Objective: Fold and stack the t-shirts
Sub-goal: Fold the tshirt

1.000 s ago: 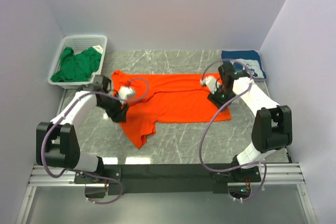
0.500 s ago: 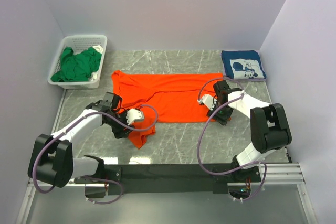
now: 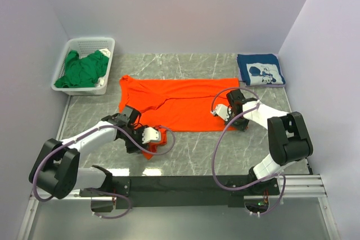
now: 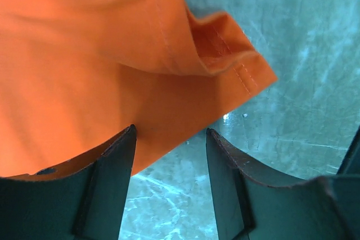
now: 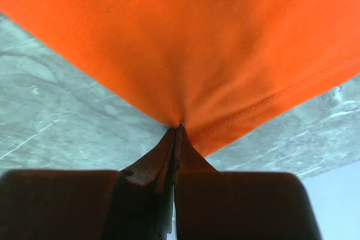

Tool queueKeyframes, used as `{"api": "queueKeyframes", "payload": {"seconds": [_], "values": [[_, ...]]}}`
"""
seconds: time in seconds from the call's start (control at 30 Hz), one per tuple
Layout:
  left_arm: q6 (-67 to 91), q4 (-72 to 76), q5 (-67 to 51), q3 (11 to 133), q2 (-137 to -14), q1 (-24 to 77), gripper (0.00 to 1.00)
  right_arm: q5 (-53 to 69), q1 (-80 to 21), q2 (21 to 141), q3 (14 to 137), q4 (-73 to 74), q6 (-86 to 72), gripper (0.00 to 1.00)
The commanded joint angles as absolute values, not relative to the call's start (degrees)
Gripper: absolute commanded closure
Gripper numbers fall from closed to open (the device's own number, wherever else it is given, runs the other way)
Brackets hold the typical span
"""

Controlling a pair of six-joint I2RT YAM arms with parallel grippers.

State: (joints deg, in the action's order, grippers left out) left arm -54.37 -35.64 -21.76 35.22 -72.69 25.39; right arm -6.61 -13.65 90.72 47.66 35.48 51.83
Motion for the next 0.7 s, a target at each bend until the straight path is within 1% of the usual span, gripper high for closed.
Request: {"api": "queueKeyframes", "payload": {"seconds": [0.0, 0.07, 0.1, 0.17, 0.2, 0.27, 0.33, 0.37, 0.4, 0.5, 0.67], "values": [[-56.8, -33.2, -18.4, 33.7, -74.2, 25.8, 0.43, -8.5, -13.3, 92.3, 46.6, 31.1, 52.6, 1.00], [-57.4, -33.6, -17.5, 33.5, -74.5, 25.8, 0.48, -8.2, -13.3, 92.0, 46.9, 31.7, 52.5, 1.00], [-57.5, -33.9, -17.5, 33.4, -74.3, 25.8, 0.55, -8.1, -13.3, 92.0, 47.5, 32.0, 52.4, 1.00], [-57.8, -34.7, -18.0, 33.2, -73.4, 25.8, 0.64, -7.6, -13.4, 91.9, 47.6, 32.2, 52.6, 1.00], [-57.9, -35.0, -18.1, 33.2, -72.3, 25.8, 0.73, -7.6, -13.4, 91.8, 47.6, 32.3, 52.7, 1.00], [-58.3, -36.7, -18.5, 33.5, -71.5, 25.8, 0.80, -7.6, -13.1, 91.6, 47.6, 32.6, 52.8, 1.00], [-57.1, -38.0, -18.2, 34.2, -70.3, 25.8, 0.61, -7.5, -13.0, 91.1, 47.2, 32.7, 53.2, 1.00], [-57.0, -39.3, -18.5, 35.0, -70.0, 25.8, 0.56, -7.6, -12.9, 90.6, 47.0, 32.5, 53.3, 1.00], [-56.7, -41.0, -18.7, 36.6, -68.8, 25.4, 0.53, -7.4, -12.9, 90.4, 47.0, 32.6, 53.3, 1.00], [-56.3, -43.5, -20.5, 41.0, -68.6, 21.4, 0.53, -7.1, -12.8, 90.6, 47.8, 33.4, 53.0, 1.00], [-58.2, -43.9, -23.4, 48.7, -74.5, 11.5, 0.55, -7.1, -12.8, 91.8, 49.1, 33.7, 53.1, 1.00]]}}
